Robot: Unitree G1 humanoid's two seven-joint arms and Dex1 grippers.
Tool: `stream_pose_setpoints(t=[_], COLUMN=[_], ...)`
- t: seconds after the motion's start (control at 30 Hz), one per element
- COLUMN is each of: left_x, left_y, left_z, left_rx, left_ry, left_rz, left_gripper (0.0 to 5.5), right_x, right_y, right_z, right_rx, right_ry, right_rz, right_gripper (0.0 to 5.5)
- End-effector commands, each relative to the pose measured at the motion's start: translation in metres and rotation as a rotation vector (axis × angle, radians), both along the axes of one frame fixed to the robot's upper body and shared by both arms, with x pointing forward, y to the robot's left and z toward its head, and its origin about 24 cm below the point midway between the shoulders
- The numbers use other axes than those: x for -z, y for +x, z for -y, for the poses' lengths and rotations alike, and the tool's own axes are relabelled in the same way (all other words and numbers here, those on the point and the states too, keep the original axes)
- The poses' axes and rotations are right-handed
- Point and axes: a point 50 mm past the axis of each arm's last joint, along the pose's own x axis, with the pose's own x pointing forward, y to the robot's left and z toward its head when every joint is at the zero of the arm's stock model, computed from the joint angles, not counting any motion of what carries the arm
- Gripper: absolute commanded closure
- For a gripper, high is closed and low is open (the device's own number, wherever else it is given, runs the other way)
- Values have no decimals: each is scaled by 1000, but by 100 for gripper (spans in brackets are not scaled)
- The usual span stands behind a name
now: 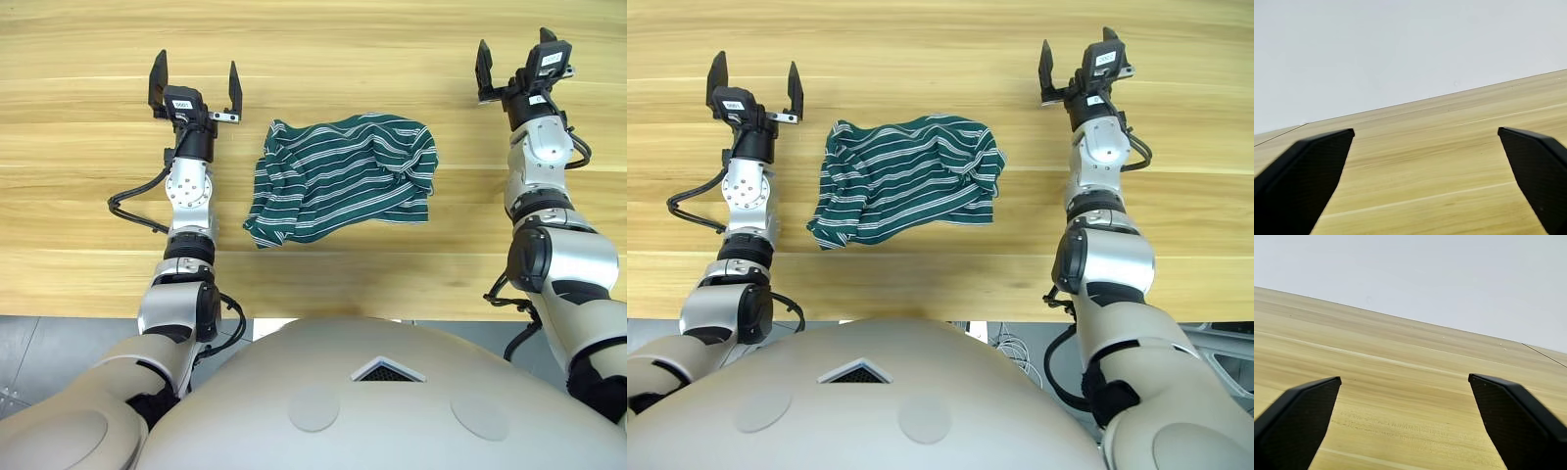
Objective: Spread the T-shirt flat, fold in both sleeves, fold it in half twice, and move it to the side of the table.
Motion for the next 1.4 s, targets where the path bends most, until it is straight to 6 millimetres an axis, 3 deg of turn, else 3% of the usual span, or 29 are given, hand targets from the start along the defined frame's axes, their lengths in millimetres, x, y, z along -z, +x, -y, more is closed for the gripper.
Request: stream_pose_setpoints(t=[0.03, 1.4], left_x=[0, 1], left_y=[-2, -4], left_z=[-4, -4], left_rx=[-10, -12], left_ry=[3, 6], left_rz=[1, -5], left_gripper=[10, 10], right_x=[-7, -2], right_y=[6, 5], right_z=[-4, -7], right_rx=[-7, -27], right_ry=[-8, -11], right_rz=[23, -11], right_gripper=[67, 67])
